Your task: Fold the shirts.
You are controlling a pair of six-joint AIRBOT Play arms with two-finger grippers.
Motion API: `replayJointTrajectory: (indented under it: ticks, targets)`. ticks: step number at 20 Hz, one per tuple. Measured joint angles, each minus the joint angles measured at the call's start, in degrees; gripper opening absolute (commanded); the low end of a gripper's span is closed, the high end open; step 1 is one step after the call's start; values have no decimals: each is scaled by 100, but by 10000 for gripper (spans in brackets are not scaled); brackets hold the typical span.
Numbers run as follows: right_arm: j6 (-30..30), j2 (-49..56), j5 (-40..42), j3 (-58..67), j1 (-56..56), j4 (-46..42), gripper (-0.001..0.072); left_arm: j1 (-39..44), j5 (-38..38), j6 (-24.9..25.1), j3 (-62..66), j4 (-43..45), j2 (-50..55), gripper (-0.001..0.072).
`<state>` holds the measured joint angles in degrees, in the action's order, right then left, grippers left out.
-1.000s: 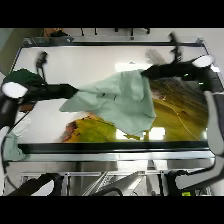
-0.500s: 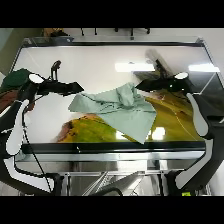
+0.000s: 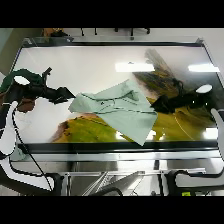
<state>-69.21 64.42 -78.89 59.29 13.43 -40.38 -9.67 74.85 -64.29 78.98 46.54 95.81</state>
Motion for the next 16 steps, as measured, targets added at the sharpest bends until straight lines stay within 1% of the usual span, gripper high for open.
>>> replayJointTrajectory:
  ticks: [4,7,11,14,15,16]
  targets:
    - [-448,-1130,393,-1847,0,-232,444,-28,0,2,-420,72,-68,693]
    - [-627,-1580,780,-2802,-46,-330,444,-28,13,4,-522,48,-85,693]
    - [-686,-1637,1502,-3456,-575,-179,442,-28,2,20,-566,-7,-87,694]
    - [-352,-1432,2109,-3582,-1093,450,419,-31,2,22,-577,-9,-87,694]
    - [-201,-1335,2341,-3574,-1189,640,227,-28,11,22,-577,-9,-90,693]
    - [-26,-1233,2610,-3528,-1255,708,59,-28,11,22,-577,-13,-90,694]
